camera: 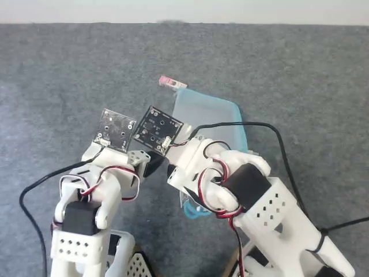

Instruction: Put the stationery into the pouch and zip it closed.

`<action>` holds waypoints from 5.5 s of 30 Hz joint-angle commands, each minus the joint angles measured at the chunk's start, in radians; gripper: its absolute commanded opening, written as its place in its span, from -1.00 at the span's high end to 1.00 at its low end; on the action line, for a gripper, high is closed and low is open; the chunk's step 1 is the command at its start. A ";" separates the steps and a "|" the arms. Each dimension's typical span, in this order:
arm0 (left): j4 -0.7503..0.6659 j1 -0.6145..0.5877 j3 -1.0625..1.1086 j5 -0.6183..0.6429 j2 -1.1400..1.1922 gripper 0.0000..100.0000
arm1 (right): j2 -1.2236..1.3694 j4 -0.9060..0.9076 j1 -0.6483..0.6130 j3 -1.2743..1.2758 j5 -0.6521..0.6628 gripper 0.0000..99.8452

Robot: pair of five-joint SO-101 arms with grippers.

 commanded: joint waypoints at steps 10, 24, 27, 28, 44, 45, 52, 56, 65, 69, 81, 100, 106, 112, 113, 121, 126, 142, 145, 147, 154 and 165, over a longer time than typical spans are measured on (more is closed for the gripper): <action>-0.175 0.002 0.088 -0.003 0.020 0.53 | -0.030 0.015 -0.074 -0.063 0.037 0.99; -0.173 -0.008 0.081 -0.003 0.018 0.82 | -0.021 0.033 0.140 -0.008 0.071 0.99; -0.150 -0.009 0.050 -0.003 0.018 0.84 | -0.022 -0.007 0.206 0.092 0.109 0.99; -0.141 -0.009 0.042 -0.003 0.018 0.84 | -0.030 -0.025 0.232 0.127 0.117 0.99; -0.137 -0.084 0.031 -0.006 0.020 0.84 | -0.033 -0.051 0.522 0.215 0.245 0.99; -0.135 -0.083 0.031 -0.008 0.020 0.84 | -0.033 -0.051 0.519 0.215 0.249 0.99; -0.061 0.020 0.018 -0.029 0.017 0.54 | -0.015 0.099 0.308 -0.103 0.176 0.99; 0.055 0.005 -0.082 -0.029 0.012 0.52 | 0.090 0.225 0.214 -0.362 0.163 0.99; 0.163 0.009 -0.166 -0.018 0.015 0.39 | 0.237 0.254 0.168 -0.477 0.074 0.99; 0.233 0.055 -0.214 -0.017 0.009 0.39 | 0.222 0.257 0.137 -0.471 0.074 0.99; 0.054 -0.005 -0.076 -0.021 0.003 0.39 | 0.203 0.294 0.110 -0.485 0.072 0.99; -0.084 -0.143 -0.116 -0.021 0.235 0.39 | 0.114 0.358 0.065 -0.480 0.078 0.99; 0.160 -0.118 -0.197 -0.023 -0.023 0.39 | 0.110 0.323 0.065 -0.410 0.075 0.99; 0.221 -0.021 -0.203 -0.023 -0.058 0.39 | 0.104 0.305 0.064 -0.379 0.074 0.99; 0.210 -0.018 -0.200 -0.023 -0.041 0.39 | 0.104 0.306 0.064 -0.379 0.074 0.99; 0.120 -0.015 -0.183 -0.029 0.098 0.39 | 0.104 0.311 0.062 -0.381 0.072 0.99; 0.014 -0.015 -0.134 -0.029 0.175 0.39 | 0.099 0.314 0.062 -0.381 0.072 0.99; -0.071 0.101 -0.070 -0.028 0.221 0.39 | -0.018 0.338 0.024 -0.377 0.075 0.99; -0.071 0.101 -0.070 -0.026 0.221 0.39 | -0.041 0.351 0.005 -0.379 0.080 0.99; -0.071 0.101 -0.070 -0.025 0.221 0.39 | -0.070 0.351 0.002 -0.377 0.080 0.99; -0.160 0.109 -0.024 -0.023 0.222 0.54 | -0.136 0.395 0.002 -0.377 0.103 0.99; -0.232 0.048 0.018 0.000 0.213 0.94 | -0.148 0.433 0.008 -0.356 0.107 0.99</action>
